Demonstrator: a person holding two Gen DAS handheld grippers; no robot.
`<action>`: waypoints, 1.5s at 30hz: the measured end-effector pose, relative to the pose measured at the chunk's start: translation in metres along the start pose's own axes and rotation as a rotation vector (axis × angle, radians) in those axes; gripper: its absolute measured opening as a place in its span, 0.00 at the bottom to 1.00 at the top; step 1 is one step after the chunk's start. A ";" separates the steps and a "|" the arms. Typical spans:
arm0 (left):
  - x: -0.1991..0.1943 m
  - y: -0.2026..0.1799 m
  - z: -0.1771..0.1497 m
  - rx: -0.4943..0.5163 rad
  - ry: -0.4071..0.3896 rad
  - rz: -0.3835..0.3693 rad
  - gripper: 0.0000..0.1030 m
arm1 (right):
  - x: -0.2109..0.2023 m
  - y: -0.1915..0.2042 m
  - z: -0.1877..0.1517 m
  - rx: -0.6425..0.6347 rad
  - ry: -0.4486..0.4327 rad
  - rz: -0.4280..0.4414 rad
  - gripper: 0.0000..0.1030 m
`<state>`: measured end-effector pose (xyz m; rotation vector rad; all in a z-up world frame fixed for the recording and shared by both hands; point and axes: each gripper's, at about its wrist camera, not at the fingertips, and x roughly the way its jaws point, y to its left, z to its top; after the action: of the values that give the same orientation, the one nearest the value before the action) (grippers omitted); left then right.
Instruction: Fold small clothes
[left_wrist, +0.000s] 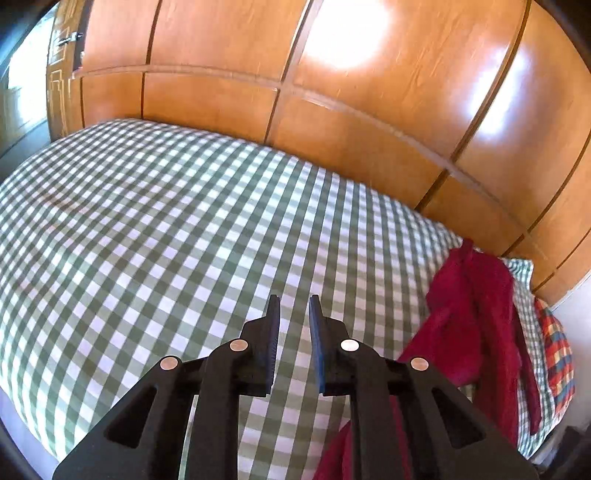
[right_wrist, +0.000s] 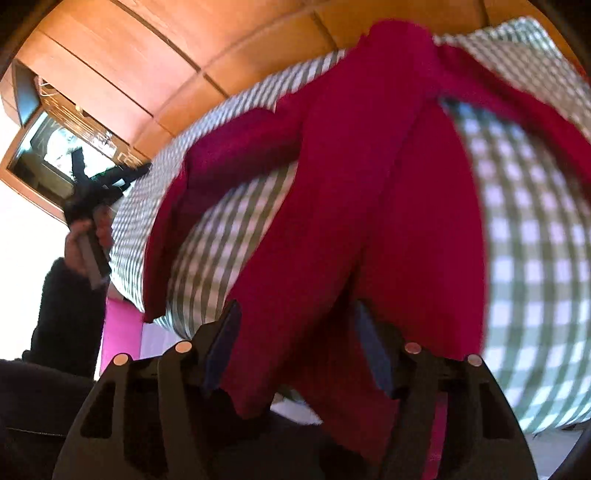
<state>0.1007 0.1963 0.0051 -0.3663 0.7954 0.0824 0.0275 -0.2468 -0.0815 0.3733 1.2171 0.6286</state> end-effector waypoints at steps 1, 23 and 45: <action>-0.002 -0.003 -0.004 0.011 -0.001 -0.012 0.13 | 0.006 0.002 0.001 0.002 0.003 -0.001 0.61; 0.044 -0.201 -0.166 0.329 0.412 -0.581 0.14 | -0.136 -0.140 0.063 0.069 -0.359 -0.870 0.08; 0.073 -0.226 -0.159 0.231 0.406 -0.646 0.08 | -0.127 -0.153 0.055 0.101 -0.347 -0.752 0.08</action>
<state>0.0906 -0.0760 -0.0836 -0.4104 1.0383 -0.7025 0.0901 -0.4416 -0.0580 0.0802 0.9569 -0.1449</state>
